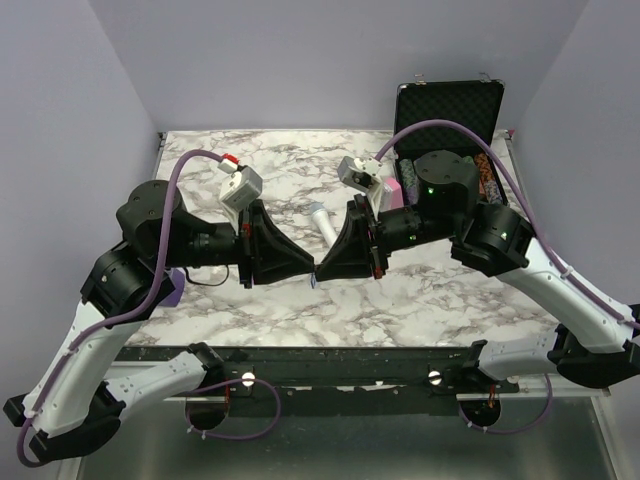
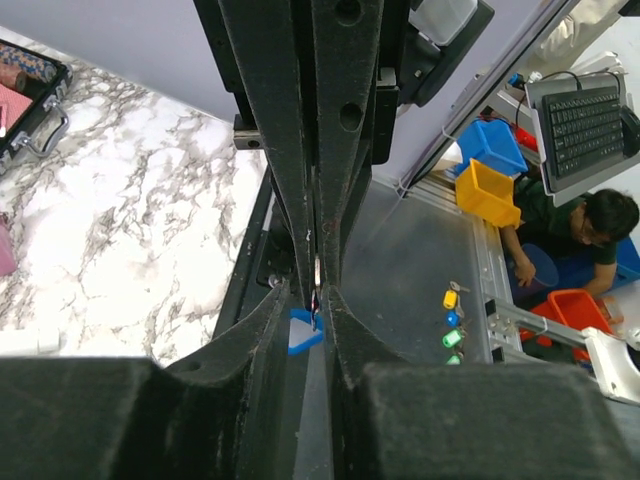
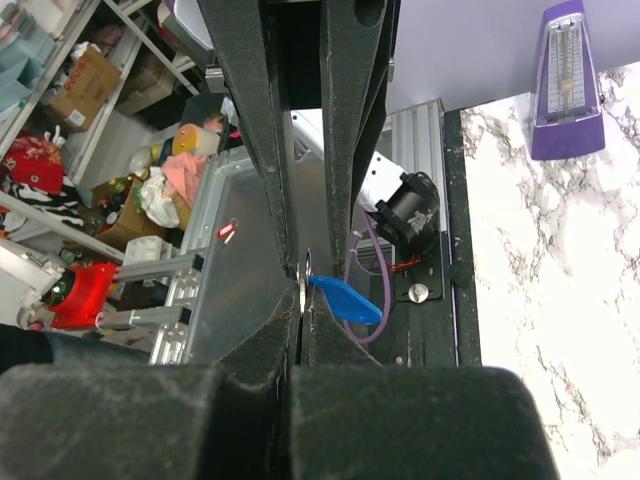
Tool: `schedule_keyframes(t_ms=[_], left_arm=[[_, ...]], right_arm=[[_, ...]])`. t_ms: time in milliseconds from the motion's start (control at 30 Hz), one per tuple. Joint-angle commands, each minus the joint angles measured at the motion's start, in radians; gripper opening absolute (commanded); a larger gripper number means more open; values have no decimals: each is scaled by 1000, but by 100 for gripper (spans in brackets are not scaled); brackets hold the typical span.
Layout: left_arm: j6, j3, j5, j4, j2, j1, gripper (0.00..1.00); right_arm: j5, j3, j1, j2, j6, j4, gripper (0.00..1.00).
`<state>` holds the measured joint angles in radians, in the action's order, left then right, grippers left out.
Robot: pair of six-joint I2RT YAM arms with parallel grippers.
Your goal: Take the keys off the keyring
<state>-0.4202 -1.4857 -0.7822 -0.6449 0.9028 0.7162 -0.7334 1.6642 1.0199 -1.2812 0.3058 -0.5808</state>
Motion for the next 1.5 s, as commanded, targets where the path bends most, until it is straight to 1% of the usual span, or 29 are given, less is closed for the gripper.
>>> schedule_keyframes(t_ms=[0, 133, 200, 233, 433, 700, 1033, 1233, 1467], left_arm=[[-6, 10, -29, 13, 2, 15, 24], [-18, 21, -31, 33, -4, 22, 13], [-31, 31, -34, 51, -7, 25, 3], [-37, 38, -35, 62, -10, 28, 0], [-91, 82, -32, 155, -42, 35, 0], [-134, 123, 7, 223, -58, 57, 0], [-184, 159, 96, 304, -73, 109, 0], [-200, 171, 179, 312, -71, 152, 0], [-232, 185, 261, 360, -77, 204, 0]], right_arm=[[-6, 19, 5, 22, 3, 7, 1], [-1, 16, 5, 25, 7, 15, 1], [2, 9, 5, 28, 10, 24, 1], [6, 5, 5, 31, 13, 32, 1], [26, -32, 5, 52, 41, 90, 1], [42, -66, 5, 72, 75, 162, 1], [85, -112, 5, 108, 115, 260, 1], [103, -121, 5, 117, 124, 285, 1], [124, -138, 5, 131, 131, 320, 1]])
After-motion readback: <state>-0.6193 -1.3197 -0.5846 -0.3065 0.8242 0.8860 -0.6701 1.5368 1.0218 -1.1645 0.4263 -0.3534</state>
